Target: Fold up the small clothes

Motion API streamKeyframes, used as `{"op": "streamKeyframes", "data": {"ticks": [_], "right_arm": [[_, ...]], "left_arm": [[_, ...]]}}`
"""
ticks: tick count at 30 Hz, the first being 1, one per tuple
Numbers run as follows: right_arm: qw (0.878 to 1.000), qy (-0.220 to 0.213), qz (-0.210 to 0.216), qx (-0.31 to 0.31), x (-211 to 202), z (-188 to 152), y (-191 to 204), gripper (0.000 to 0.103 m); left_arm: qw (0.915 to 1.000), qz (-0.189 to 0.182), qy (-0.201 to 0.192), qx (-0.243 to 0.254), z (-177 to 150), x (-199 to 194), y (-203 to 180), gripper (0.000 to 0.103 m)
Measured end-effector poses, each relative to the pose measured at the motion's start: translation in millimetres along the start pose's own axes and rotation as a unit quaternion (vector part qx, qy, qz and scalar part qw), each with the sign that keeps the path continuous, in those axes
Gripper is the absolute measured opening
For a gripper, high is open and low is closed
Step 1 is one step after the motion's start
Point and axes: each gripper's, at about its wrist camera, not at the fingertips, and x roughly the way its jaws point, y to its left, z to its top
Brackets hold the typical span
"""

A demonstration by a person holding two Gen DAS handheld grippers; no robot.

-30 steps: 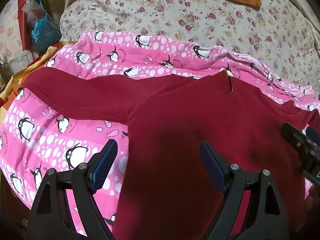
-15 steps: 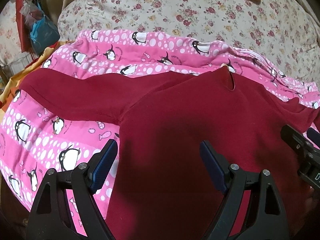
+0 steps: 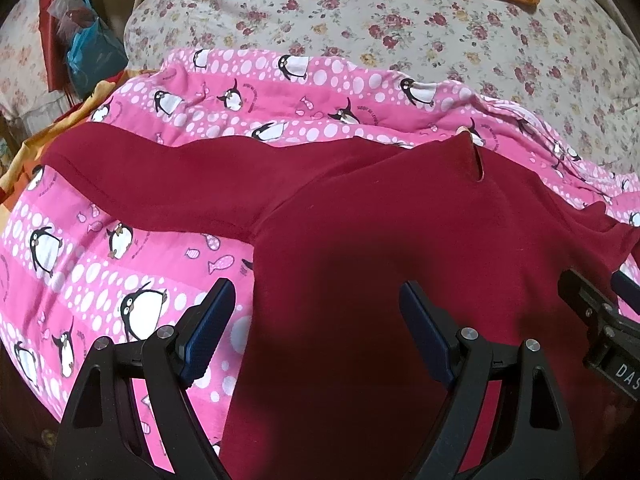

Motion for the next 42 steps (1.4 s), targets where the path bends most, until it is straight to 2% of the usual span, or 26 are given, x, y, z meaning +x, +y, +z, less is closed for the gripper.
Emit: {"op": "streamKeyframes", "data": {"ticks": [33, 37, 42], "right_arm": [[1.000, 0.018, 0.016, -0.012, 9.7, -11.0, 17.4, 0.103], [0.999, 0.023, 0.018, -0.019, 11.1, -12.5, 20.2, 0.103], [0.999, 0.030, 0.024, -0.015, 13.9, -14.2, 19.5, 0.103]], "left_arm": [[0.9991, 0.010, 0.017, -0.036, 1.2, 11.3, 35.5, 0.084], [0.9974, 0.019, 0.007, -0.070, 11.9, 12.4, 69.9, 0.084], [0.9918, 0.069, -0.014, -0.107, 35.1, 13.3, 127.7, 0.084]]}}
